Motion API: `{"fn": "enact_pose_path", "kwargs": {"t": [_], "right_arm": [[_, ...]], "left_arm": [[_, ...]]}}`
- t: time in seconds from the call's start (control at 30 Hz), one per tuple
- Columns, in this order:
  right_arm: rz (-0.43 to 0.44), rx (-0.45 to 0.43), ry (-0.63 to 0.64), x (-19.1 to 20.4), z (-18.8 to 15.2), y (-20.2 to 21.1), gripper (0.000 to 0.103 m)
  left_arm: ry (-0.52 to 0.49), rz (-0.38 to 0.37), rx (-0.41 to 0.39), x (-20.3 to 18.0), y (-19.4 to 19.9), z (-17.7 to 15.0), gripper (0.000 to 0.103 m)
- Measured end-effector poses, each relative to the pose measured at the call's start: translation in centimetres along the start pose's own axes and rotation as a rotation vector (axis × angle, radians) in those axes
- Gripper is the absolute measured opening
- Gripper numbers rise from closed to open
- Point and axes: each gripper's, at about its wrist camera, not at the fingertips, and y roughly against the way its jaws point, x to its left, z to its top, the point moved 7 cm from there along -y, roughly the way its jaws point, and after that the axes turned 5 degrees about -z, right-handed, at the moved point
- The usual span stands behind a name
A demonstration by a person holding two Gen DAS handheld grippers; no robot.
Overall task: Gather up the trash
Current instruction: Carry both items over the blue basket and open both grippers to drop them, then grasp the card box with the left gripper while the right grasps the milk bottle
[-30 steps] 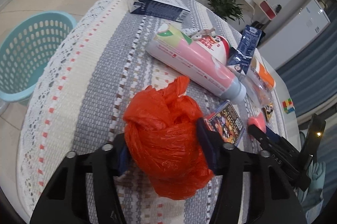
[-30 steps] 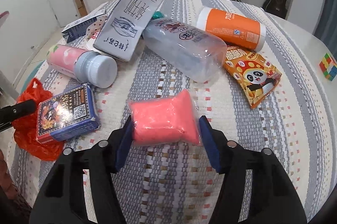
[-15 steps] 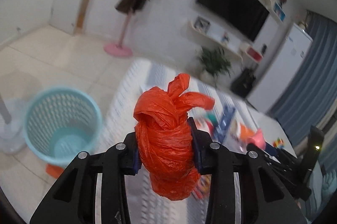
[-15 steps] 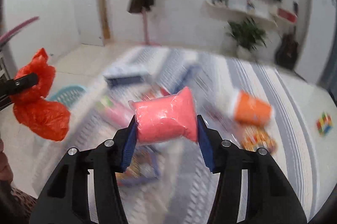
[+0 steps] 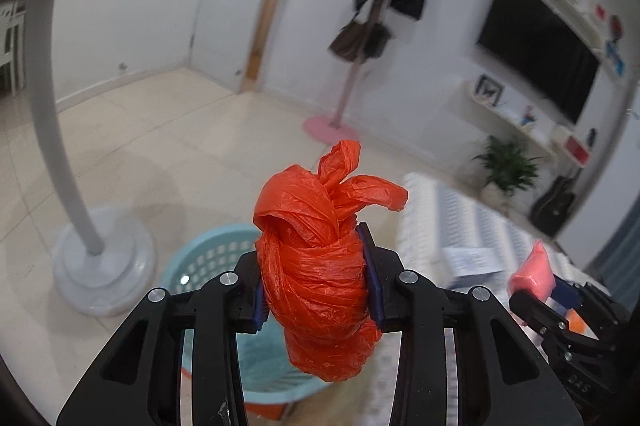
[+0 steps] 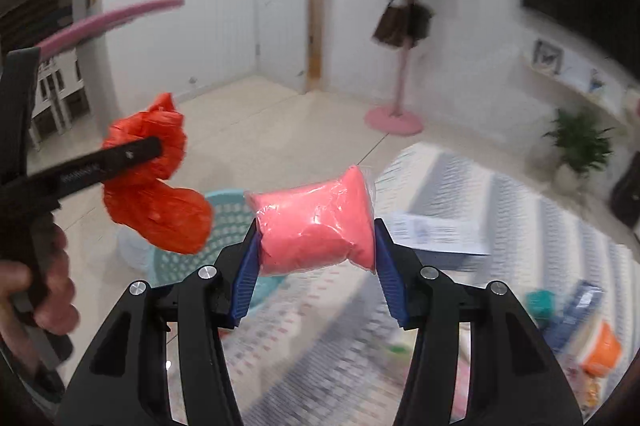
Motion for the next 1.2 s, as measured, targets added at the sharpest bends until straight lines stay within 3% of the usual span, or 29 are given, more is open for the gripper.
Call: {"fn": "enact_pose_path", "kwargs": {"t": [0.33,0.47,0.57,0.73,0.9,1.07,1.2], "right_arm": [[0.119,0.248,0.032,6.2,-3.0,-10.8,0.054],[0.144,0.28,0.039,6.7,-3.5,-11.7,0.059],[0.149,0.279,0.053,7.0,-3.3,-11.5,0.061],[0.157,0.263,0.031,6.8,-3.4,-10.0,0.062],[0.156,0.208,0.006,4.9,-3.1,-6.5,0.062],[0.142,0.104,-0.038,1.5,-1.9,0.2,0.062],[0.087,0.022,-0.088,-3.5,-1.9,5.9,0.062]], "left_arm": [[0.011,0.133,0.135,6.2,-5.4,-4.2,0.038],[0.037,0.151,0.158,8.3,-6.0,-4.5,0.048],[0.053,0.153,0.166,8.9,-5.5,-4.6,0.062],[0.074,0.127,0.147,8.6,-3.5,-4.4,0.065],[0.06,0.073,0.085,5.4,0.7,-3.2,0.066],[0.012,-0.032,0.028,-1.1,5.8,-2.2,0.072],[-0.066,-0.124,0.014,-7.4,8.8,-3.3,0.076]]}}
